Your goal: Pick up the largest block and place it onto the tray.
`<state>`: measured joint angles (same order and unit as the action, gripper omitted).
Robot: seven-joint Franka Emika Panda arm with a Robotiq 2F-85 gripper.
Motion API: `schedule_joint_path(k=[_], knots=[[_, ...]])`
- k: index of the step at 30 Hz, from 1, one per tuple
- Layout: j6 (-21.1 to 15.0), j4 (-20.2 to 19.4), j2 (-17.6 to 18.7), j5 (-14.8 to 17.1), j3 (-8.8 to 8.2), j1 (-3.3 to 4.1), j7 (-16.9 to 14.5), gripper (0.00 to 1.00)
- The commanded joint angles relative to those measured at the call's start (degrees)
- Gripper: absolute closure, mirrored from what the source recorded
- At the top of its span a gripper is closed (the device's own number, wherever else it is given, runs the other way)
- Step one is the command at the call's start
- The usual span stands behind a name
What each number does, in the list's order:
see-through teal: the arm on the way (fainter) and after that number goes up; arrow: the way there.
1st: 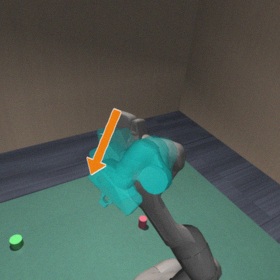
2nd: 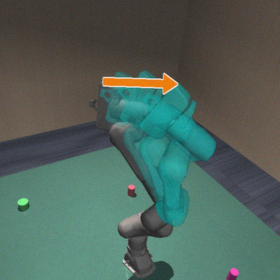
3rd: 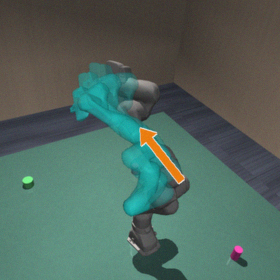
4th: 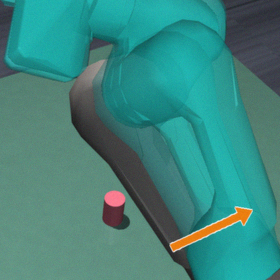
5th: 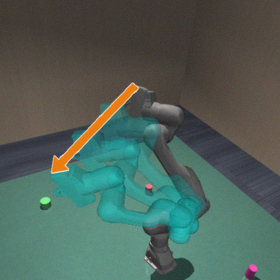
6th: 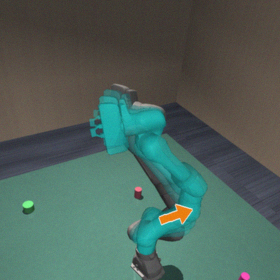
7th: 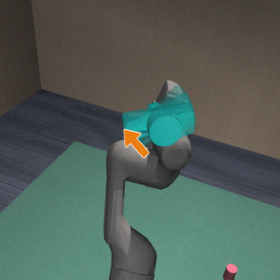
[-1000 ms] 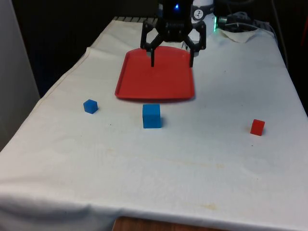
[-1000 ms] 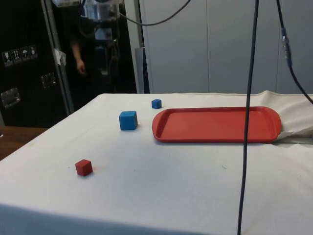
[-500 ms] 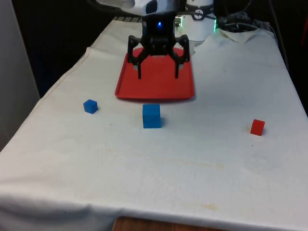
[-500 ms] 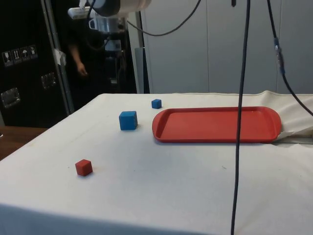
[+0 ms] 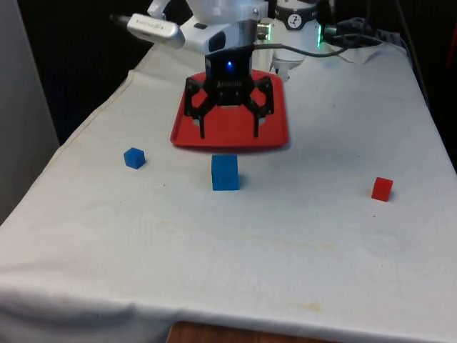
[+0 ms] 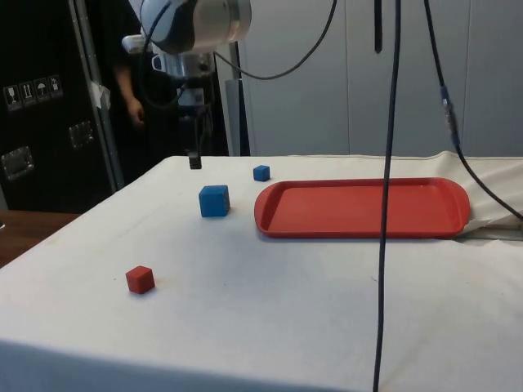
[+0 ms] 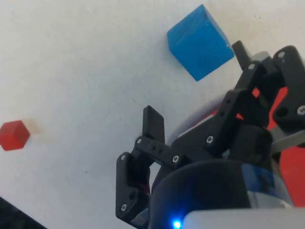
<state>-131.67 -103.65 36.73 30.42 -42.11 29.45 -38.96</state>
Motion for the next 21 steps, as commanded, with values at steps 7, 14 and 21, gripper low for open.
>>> schedule_joint_path(k=[7, 14, 21], knots=[[-0.6, 0.1, 1.9, 1.4, 0.46, -0.69, -1.1, 0.0], [-1.0, 0.3, 3.4, 2.3, 0.29, -0.74, -1.7, 0.0], [-1.8, 0.2, 4.5, 2.8, 0.52, -0.97, -2.1, 0.0]])
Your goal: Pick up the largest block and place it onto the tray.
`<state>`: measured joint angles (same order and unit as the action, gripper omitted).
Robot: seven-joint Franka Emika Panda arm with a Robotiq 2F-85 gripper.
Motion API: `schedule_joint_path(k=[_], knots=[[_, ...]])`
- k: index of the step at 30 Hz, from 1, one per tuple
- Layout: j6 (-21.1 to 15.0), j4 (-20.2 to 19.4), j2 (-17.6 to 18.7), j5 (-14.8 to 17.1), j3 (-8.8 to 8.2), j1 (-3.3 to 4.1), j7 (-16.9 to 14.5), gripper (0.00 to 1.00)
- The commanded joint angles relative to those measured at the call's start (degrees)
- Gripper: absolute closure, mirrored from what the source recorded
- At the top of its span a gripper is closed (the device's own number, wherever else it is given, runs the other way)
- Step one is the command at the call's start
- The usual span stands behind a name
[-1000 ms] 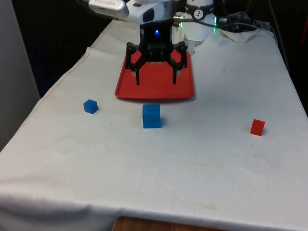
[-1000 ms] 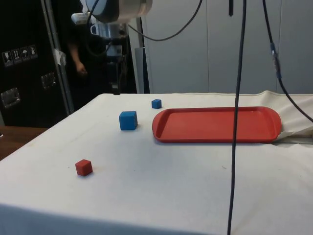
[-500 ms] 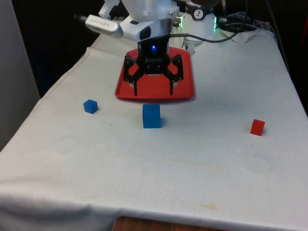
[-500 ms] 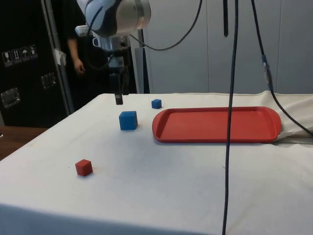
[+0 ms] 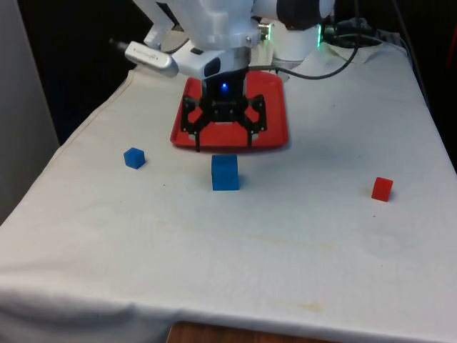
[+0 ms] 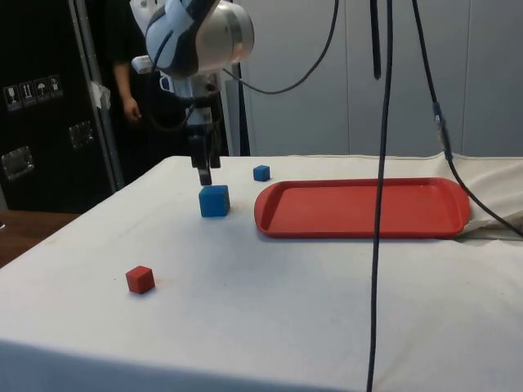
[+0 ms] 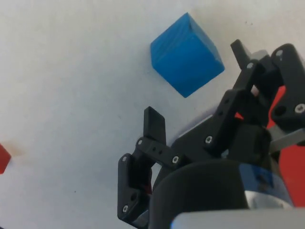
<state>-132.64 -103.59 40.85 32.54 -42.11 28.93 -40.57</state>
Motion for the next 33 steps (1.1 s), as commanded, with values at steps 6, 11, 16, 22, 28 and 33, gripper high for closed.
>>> schedule_joint_path(k=[6, 11, 16, 22, 28, 33], knots=[[-2.0, 0.2, 2.3, 2.8, 0.46, -0.46, -1.9, 0.0], [-3.0, 0.2, 3.7, 4.4, 0.52, -0.4, -2.8, 0.0], [-3.7, 0.3, 4.8, 5.4, 0.69, -0.52, -3.5, 0.0], [-4.2, 0.6, 5.8, 6.6, 0.63, -0.46, -4.3, 0.0], [-3.8, 0.8, 6.6, 6.7, 0.23, -0.11, -4.1, 0.0], [-4.2, 1.6, 7.5, 7.4, 0.63, -0.63, -4.5, 0.43]])
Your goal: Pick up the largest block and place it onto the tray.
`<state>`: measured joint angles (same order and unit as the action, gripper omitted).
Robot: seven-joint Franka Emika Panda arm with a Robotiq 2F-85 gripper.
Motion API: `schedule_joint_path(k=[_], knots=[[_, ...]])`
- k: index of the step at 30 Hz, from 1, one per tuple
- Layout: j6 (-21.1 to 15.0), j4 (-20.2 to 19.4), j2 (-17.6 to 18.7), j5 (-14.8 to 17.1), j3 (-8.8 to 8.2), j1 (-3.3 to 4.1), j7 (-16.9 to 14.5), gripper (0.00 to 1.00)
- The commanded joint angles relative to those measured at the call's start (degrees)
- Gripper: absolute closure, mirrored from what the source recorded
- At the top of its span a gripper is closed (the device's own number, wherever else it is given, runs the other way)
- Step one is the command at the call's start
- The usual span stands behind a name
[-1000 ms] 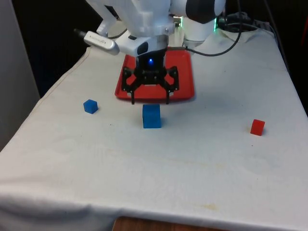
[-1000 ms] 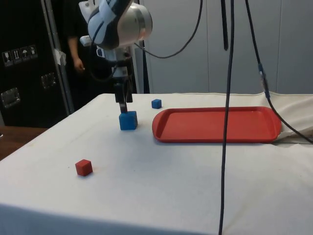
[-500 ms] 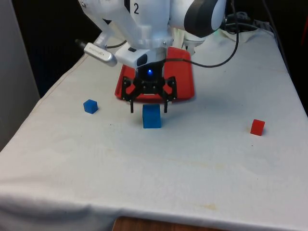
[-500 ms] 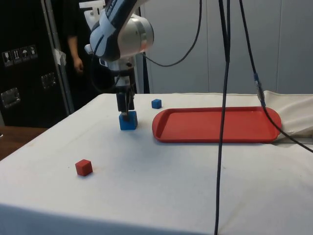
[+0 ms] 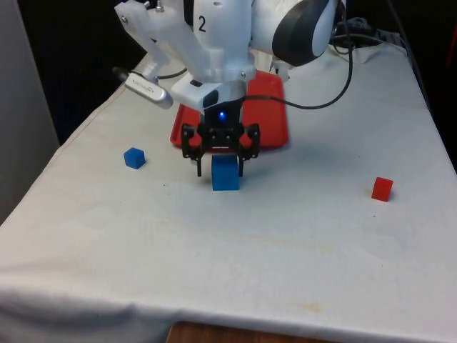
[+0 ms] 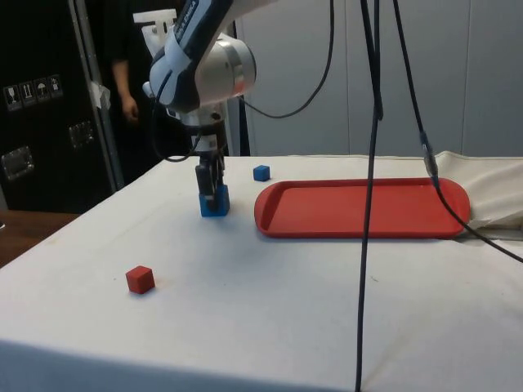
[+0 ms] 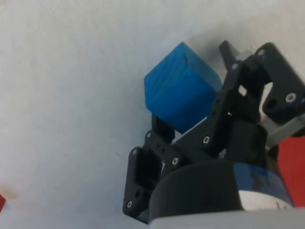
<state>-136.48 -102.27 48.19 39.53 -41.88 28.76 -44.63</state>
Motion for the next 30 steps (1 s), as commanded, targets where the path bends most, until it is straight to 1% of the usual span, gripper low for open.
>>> schedule_joint_path(k=[1, 3, 4, 5, 6, 7, 11, 12, 13, 15, 17, 18, 22, 23, 24, 25, 27, 28, 30], knots=[[-0.4, 0.3, 0.3, 0.5, 0.4, -0.46, -0.5, 0.56], [-0.4, 0.4, 0.3, 0.6, 0.4, -0.46, -0.5, 0.77], [0.0, 0.1, 0.2, 0.1, 0.0, 0.0, -0.1, 0.88], [-0.4, 0.4, 0.3, 0.6, 0.4, -0.46, -0.5, 0.88], [-0.5, 0.4, 0.4, 0.7, 0.4, -0.46, -0.5, 0.99], [-0.5, 0.5, 0.4, 0.7, 0.4, -0.46, -0.5, 1.0], [-0.5, 0.5, 0.5, 0.7, 0.4, -0.46, -0.6, 1.0], [0.1, 0.2, 0.2, 0.3, -0.06, -0.06, -0.2, 1.0], [-0.5, 0.5, 0.5, 0.7, 0.4, -0.46, -0.6, 1.0], [-0.2, 0.4, 0.3, 0.6, 0.23, -0.34, -0.5, 1.0], [0.5, 0.2, -0.3, 0.1, -0.34, 0.0, -0.3, 1.0], [1.1, 0.1, -0.9, -0.2, -0.92, 0.4, -0.2, 1.0], [2.5, -0.5, -2.2, -0.6, -2.12, 1.2, -0.2, 1.0], [2.4, 0.1, -1.8, -0.2, -1.72, 0.8, -0.3, 1.0], [2.9, -0.6, -2.6, -0.8, -2.41, 1.38, -0.2, 1.0], [3.4, -0.8, -3.3, -1.2, -2.81, 1.66, -0.1, 1.0], [3.8, -0.9, -3.8, -1.4, -3.04, 1.78, -0.1, 1.0], [4.3, -1.2, -4.6, -1.9, -3.44, 2.06, 0.0, 1.0], [4.9, -1.4, -5.5, -2.4, -3.95, 2.41, 0.1, 1.0]])
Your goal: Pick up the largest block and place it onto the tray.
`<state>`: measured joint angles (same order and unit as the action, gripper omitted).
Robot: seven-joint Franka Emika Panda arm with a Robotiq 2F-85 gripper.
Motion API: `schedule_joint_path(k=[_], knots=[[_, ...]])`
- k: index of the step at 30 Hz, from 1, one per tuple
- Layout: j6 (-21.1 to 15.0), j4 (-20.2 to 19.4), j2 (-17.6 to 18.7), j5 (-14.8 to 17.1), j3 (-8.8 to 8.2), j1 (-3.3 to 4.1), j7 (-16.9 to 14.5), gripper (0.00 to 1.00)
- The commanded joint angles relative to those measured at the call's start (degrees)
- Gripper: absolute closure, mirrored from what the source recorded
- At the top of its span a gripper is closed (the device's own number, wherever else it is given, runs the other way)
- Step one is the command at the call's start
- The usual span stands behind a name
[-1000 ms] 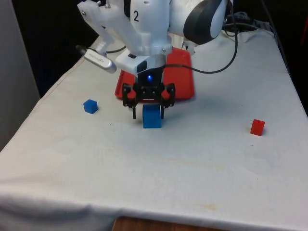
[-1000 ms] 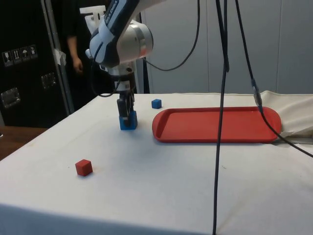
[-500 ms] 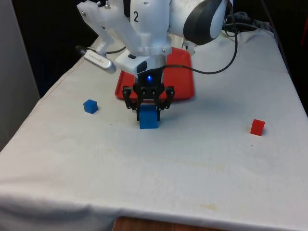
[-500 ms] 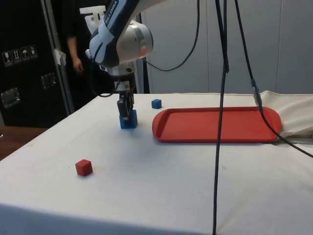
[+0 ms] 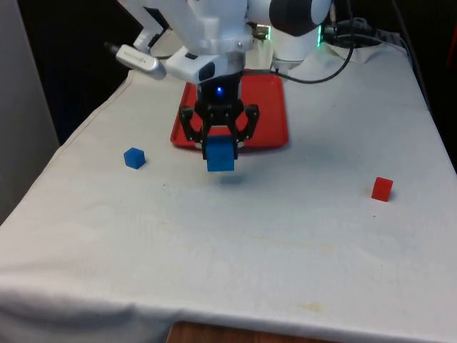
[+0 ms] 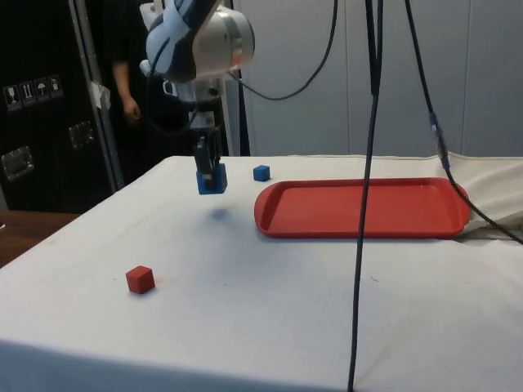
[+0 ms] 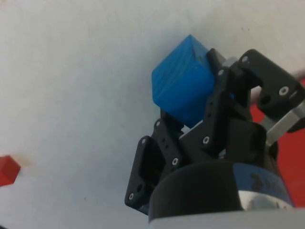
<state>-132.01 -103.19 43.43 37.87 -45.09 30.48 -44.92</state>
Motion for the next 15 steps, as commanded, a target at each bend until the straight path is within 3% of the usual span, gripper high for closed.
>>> schedule_joint_path(k=[1, 2, 10, 11, 12, 15], knots=[[0.0, 0.0, 0.0, 0.0, 0.0, 0.0, 0.0, 1.0], [0.8, -0.6, -1.1, -0.9, -0.97, 0.86, 0.3, 1.0], [3.7, -1.4, -5.3, -3.7, -2.81, 2.06, 0.8, 1.0], [3.3, -0.7, -4.3, -2.6, -1.95, 1.2, 0.3, 1.0], [3.7, -1.4, -5.3, -3.7, -2.81, 2.06, 0.8, 1.0], [4.6, -2.1, -7.3, -5.0, -3.5, 2.69, 1.1, 1.0]])
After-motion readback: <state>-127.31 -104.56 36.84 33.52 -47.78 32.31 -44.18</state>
